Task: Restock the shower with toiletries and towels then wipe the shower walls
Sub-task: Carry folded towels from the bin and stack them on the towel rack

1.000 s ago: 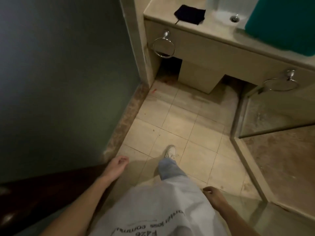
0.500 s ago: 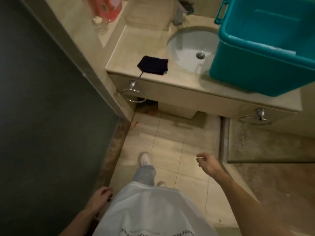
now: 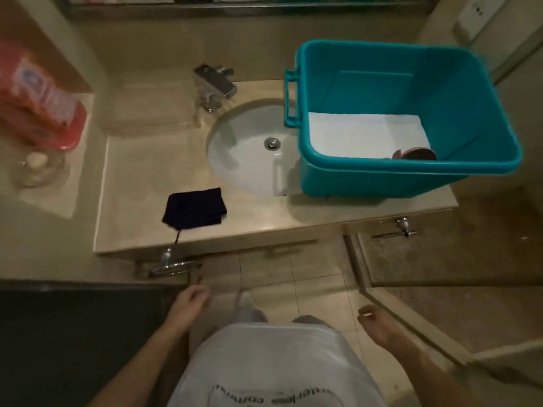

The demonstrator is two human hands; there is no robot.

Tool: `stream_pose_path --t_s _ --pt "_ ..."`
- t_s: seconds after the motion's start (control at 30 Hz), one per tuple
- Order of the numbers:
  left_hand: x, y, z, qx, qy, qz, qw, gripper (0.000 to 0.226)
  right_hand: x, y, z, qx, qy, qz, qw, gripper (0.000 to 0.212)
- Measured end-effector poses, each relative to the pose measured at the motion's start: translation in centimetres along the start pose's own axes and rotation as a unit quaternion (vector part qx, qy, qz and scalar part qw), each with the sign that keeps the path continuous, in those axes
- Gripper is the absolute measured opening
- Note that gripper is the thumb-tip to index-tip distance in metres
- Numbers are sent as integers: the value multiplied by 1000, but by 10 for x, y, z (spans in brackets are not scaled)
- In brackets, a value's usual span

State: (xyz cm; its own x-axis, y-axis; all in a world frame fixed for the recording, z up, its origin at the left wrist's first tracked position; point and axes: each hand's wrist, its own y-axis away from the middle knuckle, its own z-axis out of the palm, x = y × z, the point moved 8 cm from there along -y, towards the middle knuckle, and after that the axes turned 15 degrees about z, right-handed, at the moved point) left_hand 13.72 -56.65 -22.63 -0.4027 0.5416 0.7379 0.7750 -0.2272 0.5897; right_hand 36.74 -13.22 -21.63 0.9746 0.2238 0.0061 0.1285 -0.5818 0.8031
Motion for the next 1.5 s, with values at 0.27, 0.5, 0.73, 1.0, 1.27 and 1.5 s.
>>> stream_pose_path --t_s 0.27,0.5,0.73,1.0,1.27,1.5 --pt "259 -65 23 -6 67 200 977 19 -37 -3 -84 71 -239 -26 968 22" --pt "448 -33 38 154 81 409 896 21 -94 128 -312 418 -440 -279 745 17" --pt "542 -62 120 103 2 436 894 20 -187 93 -440 325 -289 -356 827 21" --pt "538 -147 205 -26 -391 349 851 53 -289 -29 -436 174 -23 -247 953 56" --pt "480 -221 219 -26 -269 107 957 66 -303 -114 -408 82 -64 -118 988 74" --pt "471 -229 221 -39 -272 88 958 69 -300 -132 -386 92 -60 -138 984 73"
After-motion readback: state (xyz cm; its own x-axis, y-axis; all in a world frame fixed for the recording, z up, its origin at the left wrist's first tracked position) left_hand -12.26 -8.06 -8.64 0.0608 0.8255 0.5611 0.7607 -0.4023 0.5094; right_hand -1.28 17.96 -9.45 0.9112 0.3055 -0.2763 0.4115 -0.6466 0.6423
